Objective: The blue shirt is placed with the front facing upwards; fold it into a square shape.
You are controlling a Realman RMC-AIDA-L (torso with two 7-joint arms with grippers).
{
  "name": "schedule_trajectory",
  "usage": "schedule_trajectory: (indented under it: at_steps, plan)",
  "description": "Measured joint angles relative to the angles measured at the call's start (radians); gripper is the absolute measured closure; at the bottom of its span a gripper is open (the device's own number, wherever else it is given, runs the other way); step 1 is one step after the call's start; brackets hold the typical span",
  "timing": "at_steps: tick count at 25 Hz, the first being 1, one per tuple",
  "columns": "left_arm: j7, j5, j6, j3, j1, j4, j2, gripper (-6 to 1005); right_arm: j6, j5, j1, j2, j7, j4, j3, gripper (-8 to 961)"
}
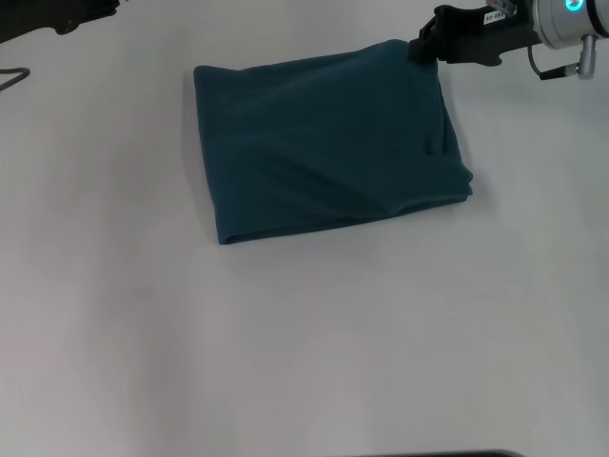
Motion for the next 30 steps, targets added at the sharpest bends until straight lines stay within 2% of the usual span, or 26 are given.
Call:
schedule_trajectory:
  at_steps: [6,12,16,18,25,29,30]
  plan:
    - [0.0,0.0,-0.006,-0.006,0.0,0.0,0.002,98,-0.021,0.002,-0.006,-0.007,0.01,-0.001,0.006,786]
    - [0.0,0.0,-0.011,-0.008,0.001,0.0,0.004,98,-0.129,0.006,-0.032,-0.024,-0.024,-0.057,0.008,747]
    - [0.0,0.0,-0.019,-0.012,0.004,0.0,0.003,98,-0.121,-0.002,-0.031,-0.044,0.016,0.001,0.001,721]
    - [0.0,0.0,-0.022,-0.012,0.004,0.001,0.003,98,-0.107,-0.005,-0.028,-0.046,0.033,0.028,0.0,708]
    - [0.0,0.0,-0.024,-0.012,-0.001,0.002,0.004,99,-0.092,-0.014,-0.025,-0.038,0.048,0.043,-0.002,451]
    - [0.0,0.0,-0.024,-0.012,0.002,0.002,0.001,99,-0.043,-0.013,-0.028,-0.02,0.05,0.053,0.004,305]
    - [0.0,0.0,-0.023,-0.012,0.003,0.002,0.0,99,-0.03,-0.012,-0.029,-0.015,0.05,0.054,0.004,306]
